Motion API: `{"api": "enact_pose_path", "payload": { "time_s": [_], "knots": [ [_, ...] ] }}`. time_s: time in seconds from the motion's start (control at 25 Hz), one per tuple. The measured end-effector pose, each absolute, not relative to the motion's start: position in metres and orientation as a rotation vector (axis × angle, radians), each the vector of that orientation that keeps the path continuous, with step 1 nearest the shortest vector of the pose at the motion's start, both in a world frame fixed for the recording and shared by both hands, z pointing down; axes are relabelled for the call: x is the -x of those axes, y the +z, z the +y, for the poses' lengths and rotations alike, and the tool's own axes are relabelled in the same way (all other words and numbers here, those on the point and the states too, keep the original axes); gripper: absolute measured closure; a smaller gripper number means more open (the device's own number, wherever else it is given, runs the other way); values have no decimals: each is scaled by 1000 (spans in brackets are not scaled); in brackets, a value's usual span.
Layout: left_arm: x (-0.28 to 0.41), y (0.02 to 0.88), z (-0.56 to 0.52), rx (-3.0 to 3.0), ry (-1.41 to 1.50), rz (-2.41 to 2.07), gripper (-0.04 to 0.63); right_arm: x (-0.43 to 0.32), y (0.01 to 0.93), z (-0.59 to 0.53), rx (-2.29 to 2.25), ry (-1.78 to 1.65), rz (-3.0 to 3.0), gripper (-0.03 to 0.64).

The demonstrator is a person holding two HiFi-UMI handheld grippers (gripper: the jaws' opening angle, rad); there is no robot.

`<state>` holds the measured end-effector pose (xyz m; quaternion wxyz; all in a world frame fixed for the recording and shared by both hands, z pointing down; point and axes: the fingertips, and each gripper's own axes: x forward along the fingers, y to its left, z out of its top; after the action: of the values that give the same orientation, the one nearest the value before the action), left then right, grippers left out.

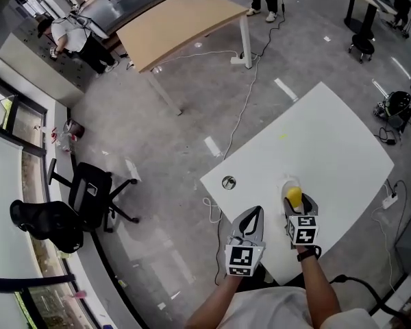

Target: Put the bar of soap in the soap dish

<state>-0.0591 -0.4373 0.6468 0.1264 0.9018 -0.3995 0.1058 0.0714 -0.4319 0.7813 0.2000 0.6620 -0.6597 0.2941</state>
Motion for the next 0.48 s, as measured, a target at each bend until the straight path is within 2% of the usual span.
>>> {"api": "enact_pose_path", "payload": {
  "time_s": [0.48],
  "knots": [
    [67, 653, -437, -2596, 363, -1218, 592, -76, 812, -444, -1832, 903, -1778, 356]
  ]
}}
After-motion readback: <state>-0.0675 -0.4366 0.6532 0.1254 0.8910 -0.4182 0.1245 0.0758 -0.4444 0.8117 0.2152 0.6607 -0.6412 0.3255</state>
